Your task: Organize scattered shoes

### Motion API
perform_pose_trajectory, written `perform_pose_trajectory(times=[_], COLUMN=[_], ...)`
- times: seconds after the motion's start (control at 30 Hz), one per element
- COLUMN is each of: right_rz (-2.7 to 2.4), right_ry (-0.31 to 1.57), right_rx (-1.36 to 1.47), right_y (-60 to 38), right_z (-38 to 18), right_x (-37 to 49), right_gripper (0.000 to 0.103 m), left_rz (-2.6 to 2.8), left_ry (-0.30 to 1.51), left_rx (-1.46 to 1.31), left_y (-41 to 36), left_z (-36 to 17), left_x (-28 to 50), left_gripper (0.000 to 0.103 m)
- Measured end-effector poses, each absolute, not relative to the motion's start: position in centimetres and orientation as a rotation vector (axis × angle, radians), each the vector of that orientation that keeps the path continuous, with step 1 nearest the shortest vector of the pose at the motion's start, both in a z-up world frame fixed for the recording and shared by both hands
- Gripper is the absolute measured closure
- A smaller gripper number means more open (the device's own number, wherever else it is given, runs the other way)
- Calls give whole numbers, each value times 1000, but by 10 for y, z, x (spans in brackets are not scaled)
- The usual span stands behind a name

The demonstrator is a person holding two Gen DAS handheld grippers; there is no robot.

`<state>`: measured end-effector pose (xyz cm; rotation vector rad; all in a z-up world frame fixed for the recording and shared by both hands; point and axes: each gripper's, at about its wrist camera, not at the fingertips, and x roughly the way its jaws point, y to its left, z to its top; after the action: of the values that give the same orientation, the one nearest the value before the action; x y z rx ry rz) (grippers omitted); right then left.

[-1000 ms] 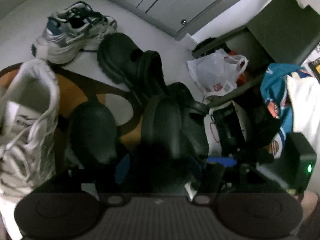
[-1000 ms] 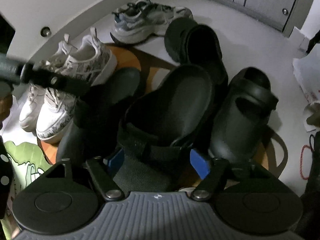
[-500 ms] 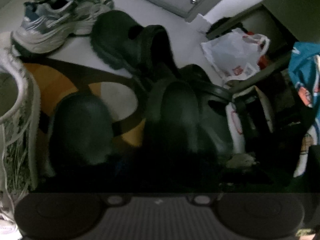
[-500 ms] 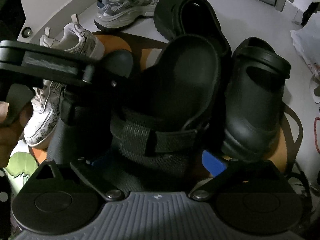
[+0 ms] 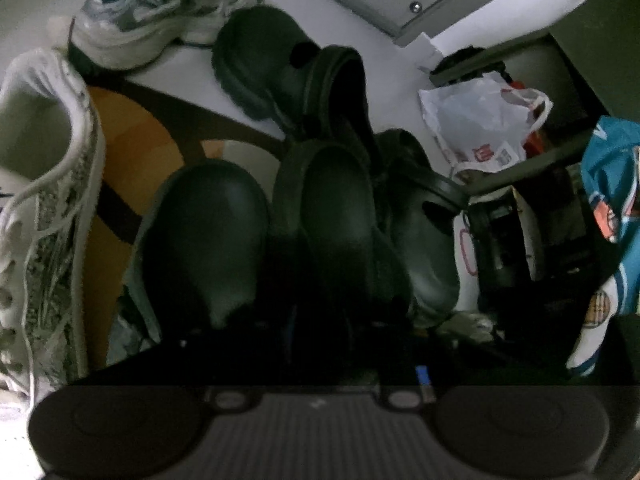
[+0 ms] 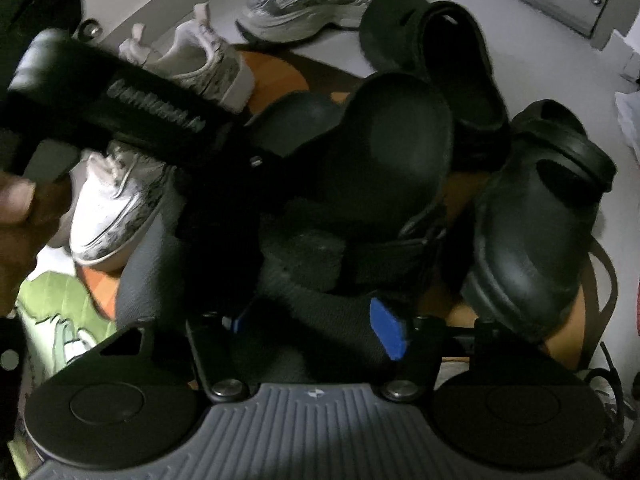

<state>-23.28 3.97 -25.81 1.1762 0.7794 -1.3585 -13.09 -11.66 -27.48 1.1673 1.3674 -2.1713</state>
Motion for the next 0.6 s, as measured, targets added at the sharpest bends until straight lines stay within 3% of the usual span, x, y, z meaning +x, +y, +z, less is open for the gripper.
perform_pose_trajectory(times=[0.07,0.13,0.27,0.33,0.47,0.6], right_rz=[-1371,-1433,-1515,-1523,-1523,-1510], right_ry=[765,763,712,683,673,702], right_rx=[1185,1182,1231,1254,1258,1231], right_y=[40,41,41,40,36,30], right_z=[-257,-257,-268,-275,-282,-285], right_x=[-234,-237,-249,-253,-252,-244], right_gripper=[29,9,8,0,0,0], left_rz=[-2146,-2134,-2179,-2208,-2274,-2318], left_ry=[1441,1479,1437,1449,1332,1234], left_rx=[1177,1185,1178,1137,1076,1018], left_y=[-122,-126,-124,-124,-122,-114], left_z=[-279,-280,-277,-272,-253,-237], left_x=[-130,-129,-129,-124,-112,-91], left_gripper=[78,78,75,75,51,43])
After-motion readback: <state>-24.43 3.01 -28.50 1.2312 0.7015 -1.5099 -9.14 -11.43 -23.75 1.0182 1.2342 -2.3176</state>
